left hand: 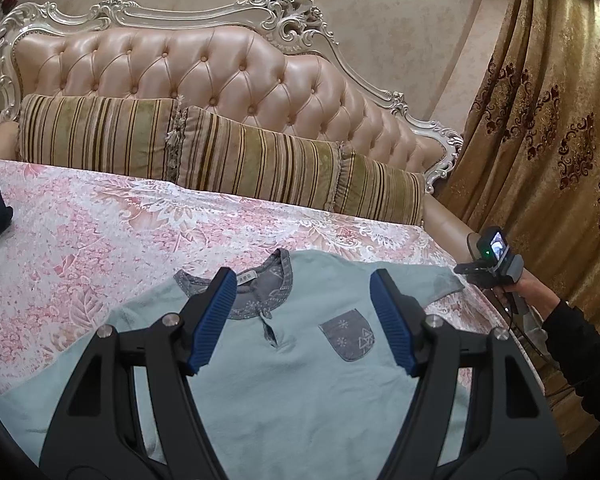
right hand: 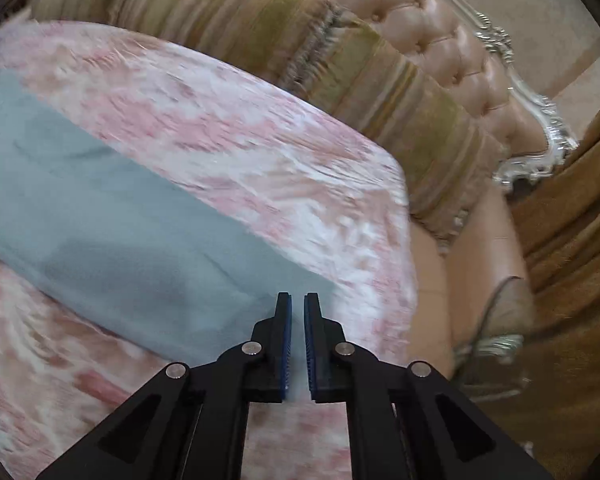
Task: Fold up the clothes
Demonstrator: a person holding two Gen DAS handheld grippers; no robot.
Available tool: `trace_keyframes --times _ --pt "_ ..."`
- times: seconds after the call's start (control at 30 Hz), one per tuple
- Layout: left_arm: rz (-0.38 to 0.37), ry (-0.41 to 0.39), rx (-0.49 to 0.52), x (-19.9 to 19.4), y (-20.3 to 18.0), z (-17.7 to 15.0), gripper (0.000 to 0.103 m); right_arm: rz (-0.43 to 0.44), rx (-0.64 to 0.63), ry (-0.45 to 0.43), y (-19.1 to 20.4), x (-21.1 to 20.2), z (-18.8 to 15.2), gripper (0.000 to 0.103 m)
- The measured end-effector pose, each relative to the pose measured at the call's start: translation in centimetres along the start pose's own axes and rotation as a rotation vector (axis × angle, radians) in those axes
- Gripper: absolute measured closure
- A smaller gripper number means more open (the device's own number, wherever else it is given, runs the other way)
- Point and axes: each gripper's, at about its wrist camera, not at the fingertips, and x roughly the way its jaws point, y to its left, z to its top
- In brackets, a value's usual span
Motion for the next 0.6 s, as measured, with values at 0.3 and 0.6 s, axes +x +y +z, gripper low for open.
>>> trace_keyframes --times 0.3,0.6 --pt "0.005 0.013 0.016 0.5 -0.5 -0.1 0.031 0.168 0.210 0.016 -3.1 1.0 -1.1 0.075" --pt "0.013 0.013 -0.002 0.6 0.2 -0.1 0.031 0.231 0.311 -0.001 -4.2 1.3 -0.8 0.062"
